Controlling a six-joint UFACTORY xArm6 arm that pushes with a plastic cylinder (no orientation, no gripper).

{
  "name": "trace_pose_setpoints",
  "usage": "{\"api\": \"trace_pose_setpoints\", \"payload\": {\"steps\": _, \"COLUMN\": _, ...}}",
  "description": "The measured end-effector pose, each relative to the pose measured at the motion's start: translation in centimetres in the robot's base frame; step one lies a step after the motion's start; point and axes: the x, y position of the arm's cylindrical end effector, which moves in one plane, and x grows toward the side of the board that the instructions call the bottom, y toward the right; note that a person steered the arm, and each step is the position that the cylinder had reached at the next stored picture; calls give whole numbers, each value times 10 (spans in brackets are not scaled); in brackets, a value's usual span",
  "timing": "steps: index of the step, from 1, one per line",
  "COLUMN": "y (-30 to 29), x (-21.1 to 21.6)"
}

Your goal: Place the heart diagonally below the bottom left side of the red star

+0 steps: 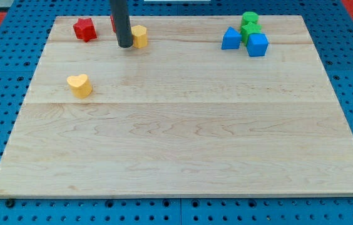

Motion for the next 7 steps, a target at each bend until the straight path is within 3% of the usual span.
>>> {"api": "trace_pose_setpoints", "payload": {"steps": 2, "y": 23, "x": -17}}
{"api": "trace_pose_setpoints", "payload": {"steps": 4, "y": 22, "x": 170}}
{"api": "trace_pose_setpoints", "payload": {"steps": 5, "y": -51, "x": 203}}
{"api": "trace_pose_setpoints", "payload": {"steps": 7, "y": -71, "x": 131}}
